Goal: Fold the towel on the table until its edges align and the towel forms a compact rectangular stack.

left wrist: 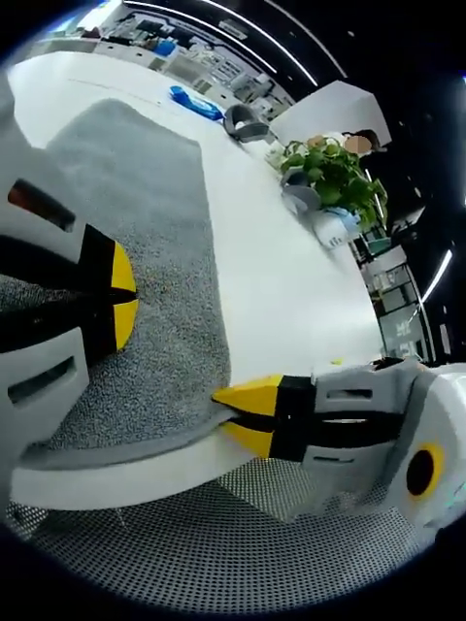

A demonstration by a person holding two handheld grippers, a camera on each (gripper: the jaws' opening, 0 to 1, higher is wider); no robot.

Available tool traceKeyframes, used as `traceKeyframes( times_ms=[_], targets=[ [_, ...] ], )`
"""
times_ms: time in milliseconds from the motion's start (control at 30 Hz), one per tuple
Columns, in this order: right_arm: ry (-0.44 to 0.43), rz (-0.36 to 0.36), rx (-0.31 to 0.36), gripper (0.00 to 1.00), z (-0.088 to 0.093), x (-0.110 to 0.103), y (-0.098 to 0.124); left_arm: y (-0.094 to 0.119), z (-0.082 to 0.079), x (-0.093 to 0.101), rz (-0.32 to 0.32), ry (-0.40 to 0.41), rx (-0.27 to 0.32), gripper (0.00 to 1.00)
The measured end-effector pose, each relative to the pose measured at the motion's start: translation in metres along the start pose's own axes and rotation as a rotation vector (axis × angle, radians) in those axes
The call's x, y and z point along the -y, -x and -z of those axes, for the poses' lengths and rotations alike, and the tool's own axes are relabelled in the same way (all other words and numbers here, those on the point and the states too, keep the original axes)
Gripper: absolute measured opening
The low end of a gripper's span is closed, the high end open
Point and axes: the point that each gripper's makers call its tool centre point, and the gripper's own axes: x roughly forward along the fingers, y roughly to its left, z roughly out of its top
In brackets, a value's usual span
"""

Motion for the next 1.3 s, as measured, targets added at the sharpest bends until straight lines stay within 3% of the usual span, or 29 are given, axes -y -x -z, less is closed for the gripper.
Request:
traceKeyframes(
  times_ms=[67, 100, 133, 267, 333, 400, 500, 567, 667, 700, 733, 800, 867, 933, 967, 1167, 1267, 1300],
  targets=[
    [-0.074, 0.003, 0.027, 0.02, -0.003, 0.004, 0.003, 0.004, -0.010, 0.003, -0.007, -0.072, 0.031, 0.01],
    [-0.116, 0.017, 0.043, 0.02, -0.004, 0.009, 0.005, 0.006, -0.021, 0.011, 0.032, -0.082, 0.088, 0.01],
    [-0.158, 0.020, 0.063, 0.02, -0.007, 0.011, 0.006, 0.012, -0.041, 0.026, 0.113, -0.063, 0.187, 0.01],
    [-0.284, 0.046, 0.136, 0.02, -0.013, 0.023, 0.014, 0.016, -0.062, 0.053, 0.255, -0.072, 0.193, 0.04],
    [-0.288, 0.032, 0.108, 0.02, -0.008, 0.019, 0.012, 0.011, -0.060, 0.050, 0.218, -0.098, 0.138, 0.05],
    [-0.288, 0.020, 0.098, 0.02, -0.007, 0.016, 0.011, 0.009, -0.061, 0.044, 0.186, -0.092, 0.141, 0.13],
    [-0.300, 0.019, 0.103, 0.02, -0.007, 0.017, 0.012, 0.015, -0.058, 0.045, 0.227, 0.047, 0.151, 0.16],
    [-0.318, 0.025, 0.110, 0.02, -0.008, 0.019, 0.013, 0.021, -0.059, 0.044, 0.239, 0.068, 0.173, 0.18],
    [-0.346, 0.034, 0.131, 0.02, -0.011, 0.022, 0.014, 0.023, -0.059, 0.050, 0.245, 0.100, 0.165, 0.33],
    [-0.368, 0.041, 0.156, 0.02, -0.015, 0.025, 0.016, 0.021, -0.058, 0.054, 0.246, 0.085, 0.151, 0.35],
    [-0.386, 0.043, 0.174, 0.02, -0.018, 0.027, 0.017, 0.017, -0.054, 0.057, 0.233, 0.004, 0.120, 0.33],
    [-0.431, 0.042, 0.209, 0.02, -0.023, 0.030, 0.020, 0.008, -0.049, 0.059, 0.214, -0.079, 0.071, 0.26],
    [-0.433, 0.042, 0.193, 0.02, -0.020, 0.029, 0.019, 0.000, -0.044, 0.048, 0.137, -0.168, 0.027, 0.18],
    [-0.430, 0.048, 0.185, 0.02, -0.017, 0.029, 0.018, -0.003, -0.045, 0.048, 0.145, -0.100, 0.031, 0.09],
    [-0.430, 0.049, 0.190, 0.03, -0.016, 0.029, 0.018, -0.003, -0.044, 0.040, 0.114, -0.043, 0.020, 0.06],
    [-0.331, 0.081, 0.157, 0.05, -0.012, 0.029, 0.016, -0.004, -0.037, 0.033, 0.141, 0.257, 0.031, 0.04],
    [-0.289, 0.091, 0.143, 0.04, -0.012, 0.028, 0.018, -0.003, -0.033, 0.027, 0.164, 0.524, 0.062, 0.04],
    [-0.252, 0.106, 0.121, 0.02, -0.009, 0.029, 0.019, -0.002, -0.030, 0.024, 0.159, 0.581, 0.067, 0.04]
  ],
)
